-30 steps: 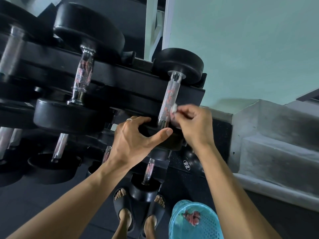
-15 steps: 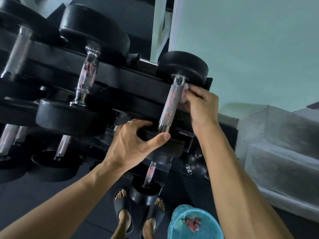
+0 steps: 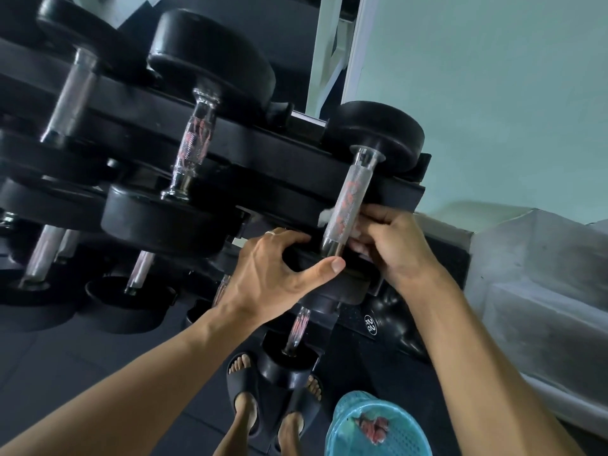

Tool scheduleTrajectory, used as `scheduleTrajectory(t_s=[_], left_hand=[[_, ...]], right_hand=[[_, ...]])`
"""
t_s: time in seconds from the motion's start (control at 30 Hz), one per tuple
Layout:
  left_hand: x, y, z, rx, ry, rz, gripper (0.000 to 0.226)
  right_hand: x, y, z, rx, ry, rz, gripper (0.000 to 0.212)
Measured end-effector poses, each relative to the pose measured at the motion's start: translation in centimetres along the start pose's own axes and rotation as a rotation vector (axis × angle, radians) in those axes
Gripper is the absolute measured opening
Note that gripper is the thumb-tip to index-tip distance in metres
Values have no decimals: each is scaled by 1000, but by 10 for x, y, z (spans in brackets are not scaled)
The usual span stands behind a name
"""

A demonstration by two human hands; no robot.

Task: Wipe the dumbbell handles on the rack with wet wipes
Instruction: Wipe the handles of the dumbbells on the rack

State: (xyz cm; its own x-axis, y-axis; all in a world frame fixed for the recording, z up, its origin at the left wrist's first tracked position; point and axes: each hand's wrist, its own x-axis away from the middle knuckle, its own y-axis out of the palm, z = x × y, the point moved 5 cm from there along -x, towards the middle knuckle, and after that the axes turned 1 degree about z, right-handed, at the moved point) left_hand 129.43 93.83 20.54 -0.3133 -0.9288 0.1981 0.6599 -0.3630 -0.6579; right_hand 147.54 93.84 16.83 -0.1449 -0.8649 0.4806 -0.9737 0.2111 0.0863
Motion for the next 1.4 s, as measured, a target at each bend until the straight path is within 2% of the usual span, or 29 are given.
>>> scheduleTrajectory(t_s=[0.13,0.3,0.4,0.47,0.57,0.63,0.7,0.77,0.83,0.93,1.0,1.03,1.13,1.2,1.3,1.4], left_hand=[[-2,-1,3,-3,10,17,87],[-2,-1,-3,1,-18,3,93],[-2,-1,-3,4,-19,2,91],[-3,-1,-3,7,-25,4,92],[-2,-1,-3,8,-11,5,94],[-1,-1,-2,6,-7,8,94],[-1,-1,-2,2,-6,9,93],[-1,-1,-3,2,-10,8,92],[-1,0,-4,4,-15,9,92],[-2,1,-3,4,-12,10,92],[-2,0,-4,-4,-11,16,91],[-2,1,-4,-4,-12,13,91],[-2,1,-3,-5,-13,9,91],[-2,0,-3,-5,-13,6,91],[-2,0,-3,2,-23,6,91],[-1,0,-4,3,-24,0,91]], right_hand=[[9,-9,8,231,60,-96,21],[-7,-7,-10,-37,-4,-10,26],[11,-9,4,225,70,-97,19],[13,-11,-3,278,72,-96,17],[-13,-13,-29,19,-46,88,25],[-27,-4,-38,-187,-67,144,31],[-25,1,-26,-272,-1,123,32],[-11,2,-10,-184,100,21,31],[-10,-2,-9,-93,111,-27,27],[-31,-4,-28,-341,19,103,27],[-35,7,-25,-503,57,123,31],[-30,11,-18,-504,109,106,34],[-14,5,-5,-224,217,-9,29],[-14,-5,-13,-19,170,-53,27],[-19,1,-27,-20,81,-44,40],[-7,2,-8,19,155,-11,33]])
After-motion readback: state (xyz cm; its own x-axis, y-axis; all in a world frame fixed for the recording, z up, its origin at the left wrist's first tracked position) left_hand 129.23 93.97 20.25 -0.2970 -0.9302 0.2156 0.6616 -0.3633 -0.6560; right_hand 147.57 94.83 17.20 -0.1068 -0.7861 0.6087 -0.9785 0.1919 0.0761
